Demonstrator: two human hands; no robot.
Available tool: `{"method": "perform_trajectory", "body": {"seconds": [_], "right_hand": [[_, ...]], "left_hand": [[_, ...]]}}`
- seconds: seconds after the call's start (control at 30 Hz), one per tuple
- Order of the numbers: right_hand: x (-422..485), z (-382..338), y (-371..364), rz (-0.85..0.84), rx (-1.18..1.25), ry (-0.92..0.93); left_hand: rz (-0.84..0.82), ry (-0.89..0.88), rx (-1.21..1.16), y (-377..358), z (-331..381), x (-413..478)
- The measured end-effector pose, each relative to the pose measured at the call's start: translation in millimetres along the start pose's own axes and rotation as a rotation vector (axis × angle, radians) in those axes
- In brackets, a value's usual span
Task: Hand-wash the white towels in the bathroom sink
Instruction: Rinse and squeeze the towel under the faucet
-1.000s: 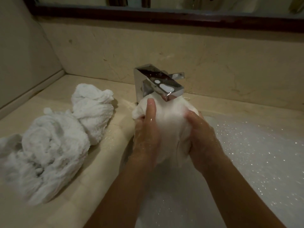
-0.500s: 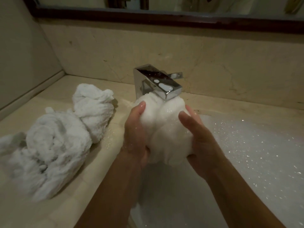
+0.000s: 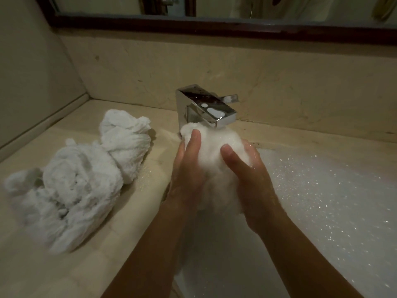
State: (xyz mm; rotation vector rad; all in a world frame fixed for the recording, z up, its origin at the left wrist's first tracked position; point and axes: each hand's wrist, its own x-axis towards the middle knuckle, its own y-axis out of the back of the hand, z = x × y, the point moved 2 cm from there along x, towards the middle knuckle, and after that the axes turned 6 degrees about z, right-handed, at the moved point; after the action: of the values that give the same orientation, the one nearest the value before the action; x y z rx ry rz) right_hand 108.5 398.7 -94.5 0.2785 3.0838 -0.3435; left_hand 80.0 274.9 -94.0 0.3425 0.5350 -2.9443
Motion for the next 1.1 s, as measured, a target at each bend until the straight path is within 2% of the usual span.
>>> {"method": "perform_trajectory", "body": {"seconds": [0.07, 0.13, 0.23, 0.3, 0.33, 0.4, 0.47, 0.6, 0.7, 0.87, 1.0, 1.1], "right_hand": [[-1.7, -3.4, 1.2, 0.001, -0.029, 0.033], [-3.2, -3.4, 2.0, -0.003, -0.064, 0.058], [-1.1, -2.3, 2.7, -0.019, -0.244, 0.149], [-1.6, -2.9, 1.9, -0.022, -0.231, 0.18], [-2.0, -2.2, 2.6, -0.017, -0.208, 0.189], [-3.2, -1.7, 2.6, -0.002, -0.167, 0.185], [-3.3, -0.2, 2.1, 0.043, -0.082, 0.105], [1.6, 2.8, -0.6, 0.032, 0.136, -0.057], [2.9, 4.1, -6.0, 0.004, 0.2, -0.104], [2.5, -5.5, -8.7, -0.069, 0.129, 0.02], [-1.0, -2.1, -6.1, 0.068, 0.051, 0.01], [-1.3, -3.3, -8.6, 0.139, -0.012, 0.059]], "left_hand": [[-0.014, -0.014, 0.005, -0.2, 0.2, -2.0], [-0.082, 0.014, -0.094, 1.9, 2.1, -3.5], [-0.178, 0.088, -0.207, 2.9, 7.1, -10.3], [-0.257, 0.093, -0.214, 1.0, 5.4, -9.1], [-0.246, 0.084, -0.18, 0.1, 5.7, -8.0], [-0.114, 0.078, -0.065, 1.1, 4.0, -3.6], [-0.036, 0.065, -0.026, 5.2, -1.4, -1.1], [0.004, 0.043, -0.019, 7.1, 2.1, -2.2], [-0.062, 0.041, -0.105, 8.9, 2.0, 0.3], [-0.113, 0.033, -0.213, 4.7, 1.4, -2.9], [-0.144, -0.015, -0.141, -3.8, 5.8, -5.2], [-0.087, -0.075, -0.027, -1.4, 4.6, -4.1]]}}
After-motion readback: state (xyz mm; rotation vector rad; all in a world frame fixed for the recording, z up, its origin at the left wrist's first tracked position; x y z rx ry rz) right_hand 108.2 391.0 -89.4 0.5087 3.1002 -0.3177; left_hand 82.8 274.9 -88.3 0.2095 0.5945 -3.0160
